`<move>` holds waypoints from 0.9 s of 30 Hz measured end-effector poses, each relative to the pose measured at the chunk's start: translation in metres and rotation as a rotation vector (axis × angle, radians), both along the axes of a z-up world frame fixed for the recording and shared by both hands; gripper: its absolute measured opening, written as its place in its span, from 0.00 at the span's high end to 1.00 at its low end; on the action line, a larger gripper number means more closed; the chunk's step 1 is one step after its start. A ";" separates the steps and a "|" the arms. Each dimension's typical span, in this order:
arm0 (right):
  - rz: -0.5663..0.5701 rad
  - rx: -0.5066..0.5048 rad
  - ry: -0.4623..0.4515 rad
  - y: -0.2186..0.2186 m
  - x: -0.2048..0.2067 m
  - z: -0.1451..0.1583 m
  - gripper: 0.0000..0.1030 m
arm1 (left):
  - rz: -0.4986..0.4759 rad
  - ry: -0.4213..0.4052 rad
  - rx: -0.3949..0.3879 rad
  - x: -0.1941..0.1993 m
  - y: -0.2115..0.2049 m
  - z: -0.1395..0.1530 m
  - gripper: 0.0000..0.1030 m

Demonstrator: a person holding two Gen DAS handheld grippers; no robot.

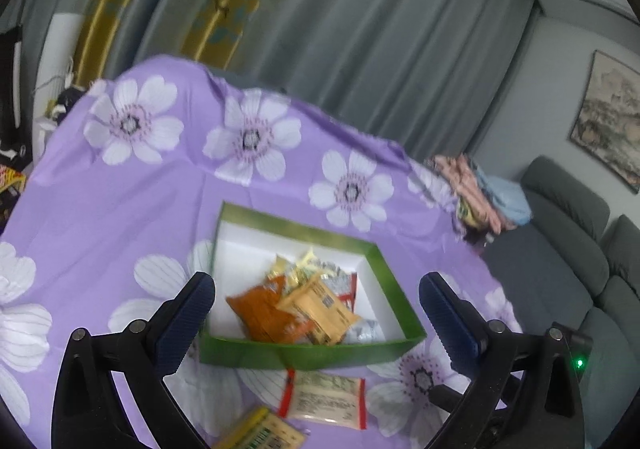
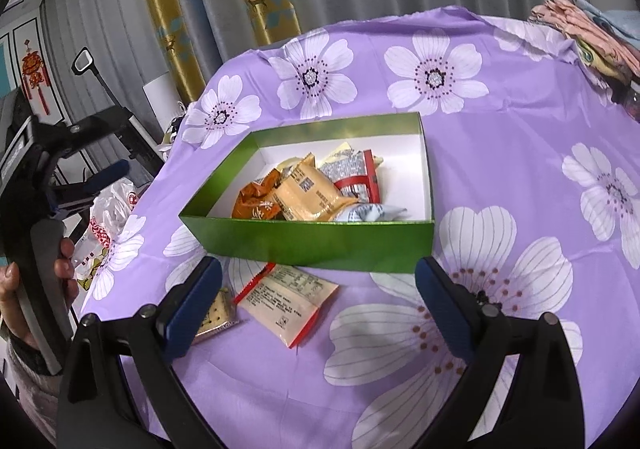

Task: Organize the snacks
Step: 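Move the left gripper to the white red-ended cracker packet on the cloth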

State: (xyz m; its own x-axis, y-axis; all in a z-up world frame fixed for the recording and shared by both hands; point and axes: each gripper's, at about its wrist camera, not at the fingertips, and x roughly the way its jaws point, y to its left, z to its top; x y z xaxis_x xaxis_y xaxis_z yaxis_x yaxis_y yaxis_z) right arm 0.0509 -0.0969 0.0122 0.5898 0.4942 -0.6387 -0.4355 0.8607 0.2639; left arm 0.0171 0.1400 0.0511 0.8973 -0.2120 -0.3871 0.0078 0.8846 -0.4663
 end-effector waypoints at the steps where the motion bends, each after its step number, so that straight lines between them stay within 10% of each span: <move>1: 0.000 0.001 0.003 0.001 0.000 -0.001 0.05 | -0.004 -0.012 0.000 -0.002 0.003 -0.002 0.02; 14: 0.026 -0.038 0.058 0.010 -0.001 -0.022 0.05 | -0.213 0.378 -0.180 0.029 -0.008 -0.076 0.02; 27: 0.088 -0.069 0.146 0.020 0.004 -0.053 0.06 | -0.329 0.505 -0.183 0.056 -0.038 -0.105 0.01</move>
State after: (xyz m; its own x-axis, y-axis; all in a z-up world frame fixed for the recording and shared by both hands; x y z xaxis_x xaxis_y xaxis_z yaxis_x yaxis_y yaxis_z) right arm 0.0547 -0.0768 -0.0407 0.4451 0.4920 -0.7482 -0.4710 0.8392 0.2716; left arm 0.0727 0.1018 -0.0535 0.4899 -0.5489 -0.6773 0.0050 0.7787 -0.6274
